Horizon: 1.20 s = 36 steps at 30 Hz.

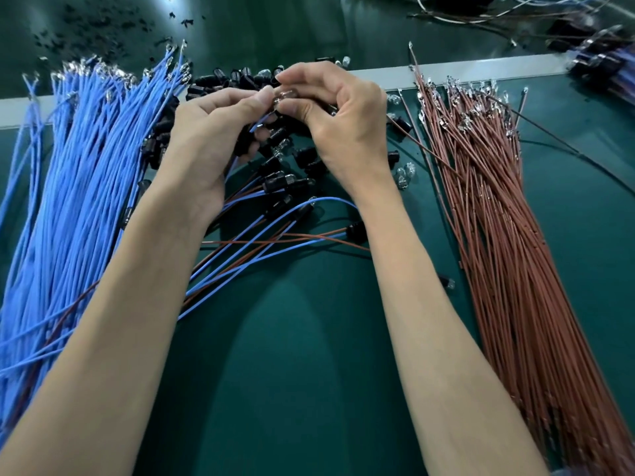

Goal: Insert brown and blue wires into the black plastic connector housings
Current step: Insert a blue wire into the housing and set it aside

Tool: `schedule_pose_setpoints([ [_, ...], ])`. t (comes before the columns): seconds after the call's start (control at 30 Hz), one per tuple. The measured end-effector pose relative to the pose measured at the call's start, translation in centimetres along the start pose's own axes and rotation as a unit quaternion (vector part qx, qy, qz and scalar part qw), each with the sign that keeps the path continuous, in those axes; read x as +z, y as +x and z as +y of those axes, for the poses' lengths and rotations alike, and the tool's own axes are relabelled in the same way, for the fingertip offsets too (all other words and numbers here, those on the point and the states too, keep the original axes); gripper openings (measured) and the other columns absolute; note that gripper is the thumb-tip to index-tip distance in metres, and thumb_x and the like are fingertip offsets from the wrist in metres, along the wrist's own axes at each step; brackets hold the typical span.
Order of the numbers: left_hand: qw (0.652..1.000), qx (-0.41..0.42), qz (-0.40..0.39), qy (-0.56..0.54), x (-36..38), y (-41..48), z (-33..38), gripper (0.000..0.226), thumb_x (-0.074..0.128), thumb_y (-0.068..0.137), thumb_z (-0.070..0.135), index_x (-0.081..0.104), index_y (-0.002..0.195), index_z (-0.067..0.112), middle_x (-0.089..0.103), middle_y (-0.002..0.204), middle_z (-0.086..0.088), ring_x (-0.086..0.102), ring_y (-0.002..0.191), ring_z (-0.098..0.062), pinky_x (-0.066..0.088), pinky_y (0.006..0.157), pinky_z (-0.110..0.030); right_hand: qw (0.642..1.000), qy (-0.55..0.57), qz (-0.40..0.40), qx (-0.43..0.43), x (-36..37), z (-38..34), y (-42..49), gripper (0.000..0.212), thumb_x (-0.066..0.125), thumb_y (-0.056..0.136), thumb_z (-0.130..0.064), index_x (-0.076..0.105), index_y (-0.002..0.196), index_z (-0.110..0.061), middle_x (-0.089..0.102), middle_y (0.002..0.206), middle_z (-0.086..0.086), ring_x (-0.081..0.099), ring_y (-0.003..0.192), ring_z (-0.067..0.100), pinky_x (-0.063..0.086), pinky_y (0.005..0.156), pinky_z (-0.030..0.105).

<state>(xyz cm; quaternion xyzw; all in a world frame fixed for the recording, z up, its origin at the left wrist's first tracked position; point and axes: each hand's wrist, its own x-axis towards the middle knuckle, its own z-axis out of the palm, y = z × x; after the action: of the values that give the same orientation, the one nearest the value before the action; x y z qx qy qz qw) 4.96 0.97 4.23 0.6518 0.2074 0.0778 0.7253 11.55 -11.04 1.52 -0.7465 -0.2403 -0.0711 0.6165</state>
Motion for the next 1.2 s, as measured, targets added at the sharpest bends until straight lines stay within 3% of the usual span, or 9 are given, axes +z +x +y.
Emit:
schedule_pose_setpoints([
  [0.27,1.0,0.005,0.029,-0.006,0.2,0.0,-0.1,0.015,0.065,0.089,0.022,0.066,0.075,0.021,0.062,0.063,0.011,0.052,0.051,-0.001,0.041,0.051,-0.014,1.0,0.01,0.012,0.011,0.1,0.1,-0.2,0.019,0.071,0.077,0.003,0.069,0.091,-0.009,0.071,0.085,-0.007,0.07,0.081,0.001,0.056,0.082,0.025],
  [0.6,1.0,-0.001,0.016,0.012,0.0,0.2,-0.2,0.018,0.068,0.087,0.023,0.065,0.069,0.021,0.061,0.064,0.007,0.05,0.051,-0.003,0.039,0.049,-0.014,1.0,0.017,-0.017,0.018,-0.1,0.2,0.0,0.02,0.072,0.075,0.006,0.07,0.093,-0.003,0.069,0.085,-0.008,0.068,0.077,-0.005,0.053,0.078,0.016],
  [0.83,0.998,-0.045,-0.048,0.007,-0.4,0.6,0.0,0.014,0.064,0.088,0.022,0.063,0.074,0.02,0.059,0.061,0.01,0.048,0.051,-0.002,0.037,0.049,-0.012,0.998,0.033,-0.046,0.013,-0.6,0.1,0.0,0.029,0.071,0.074,0.009,0.068,0.095,-0.01,0.069,0.084,-0.005,0.068,0.077,-0.004,0.052,0.077,0.016],
  [1.07,0.986,-0.118,-0.111,-0.038,-1.2,0.9,0.0,0.009,0.055,0.09,0.026,0.062,0.092,0.02,0.054,0.06,0.013,0.044,0.051,-0.002,0.034,0.048,-0.009,0.997,0.05,-0.051,0.008,-0.3,0.0,-0.1,0.032,0.07,0.074,0.011,0.069,0.096,-0.012,0.07,0.082,-0.002,0.069,0.076,0.0,0.054,0.077,0.019],
  [1.2,0.987,-0.115,-0.112,-0.03,-1.6,0.8,0.2,0.008,0.058,0.089,0.026,0.062,0.083,0.022,0.055,0.063,0.011,0.046,0.053,-0.001,0.037,0.051,-0.009,0.997,0.058,-0.056,0.009,-0.1,-0.2,-0.1,0.025,0.073,0.073,0.007,0.07,0.094,-0.007,0.071,0.083,0.0,0.07,0.078,0.005,0.056,0.08,0.024],
])
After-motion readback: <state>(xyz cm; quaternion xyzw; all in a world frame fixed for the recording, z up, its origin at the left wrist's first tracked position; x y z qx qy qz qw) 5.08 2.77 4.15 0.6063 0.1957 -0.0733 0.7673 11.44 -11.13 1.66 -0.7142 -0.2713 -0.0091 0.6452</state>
